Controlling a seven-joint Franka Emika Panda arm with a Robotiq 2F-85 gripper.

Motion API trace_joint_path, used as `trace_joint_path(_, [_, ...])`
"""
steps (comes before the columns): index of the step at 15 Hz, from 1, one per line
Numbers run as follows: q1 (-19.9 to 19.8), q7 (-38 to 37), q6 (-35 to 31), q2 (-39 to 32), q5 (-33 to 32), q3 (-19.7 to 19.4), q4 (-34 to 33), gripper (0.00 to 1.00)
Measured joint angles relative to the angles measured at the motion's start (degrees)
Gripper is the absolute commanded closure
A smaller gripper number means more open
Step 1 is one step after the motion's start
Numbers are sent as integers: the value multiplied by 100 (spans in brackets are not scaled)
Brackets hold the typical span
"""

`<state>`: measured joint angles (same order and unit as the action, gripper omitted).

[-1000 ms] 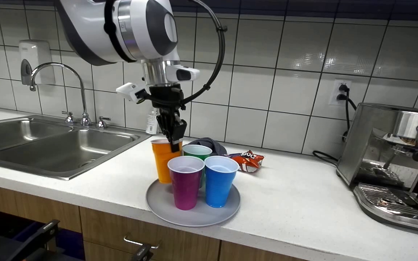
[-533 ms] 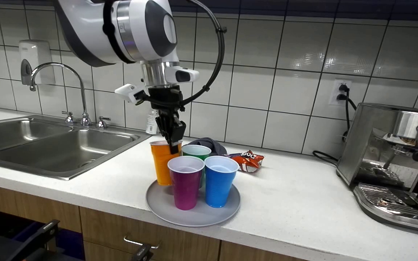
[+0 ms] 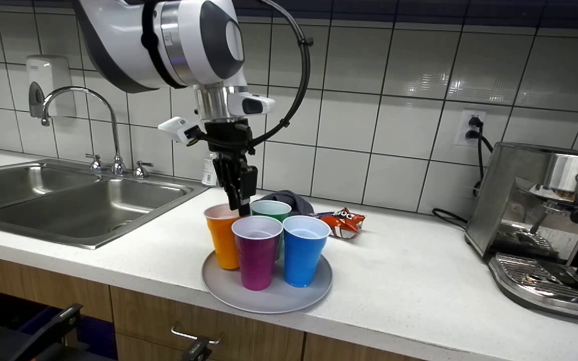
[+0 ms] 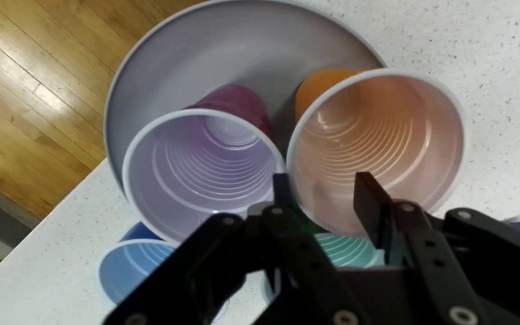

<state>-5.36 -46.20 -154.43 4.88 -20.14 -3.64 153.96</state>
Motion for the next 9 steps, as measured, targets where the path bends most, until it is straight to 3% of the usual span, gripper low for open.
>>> trace_joint_path(4, [0,0,1,0,0,0,0,0])
trace_joint_path(9, [0,0,1,0,0,0,0,0])
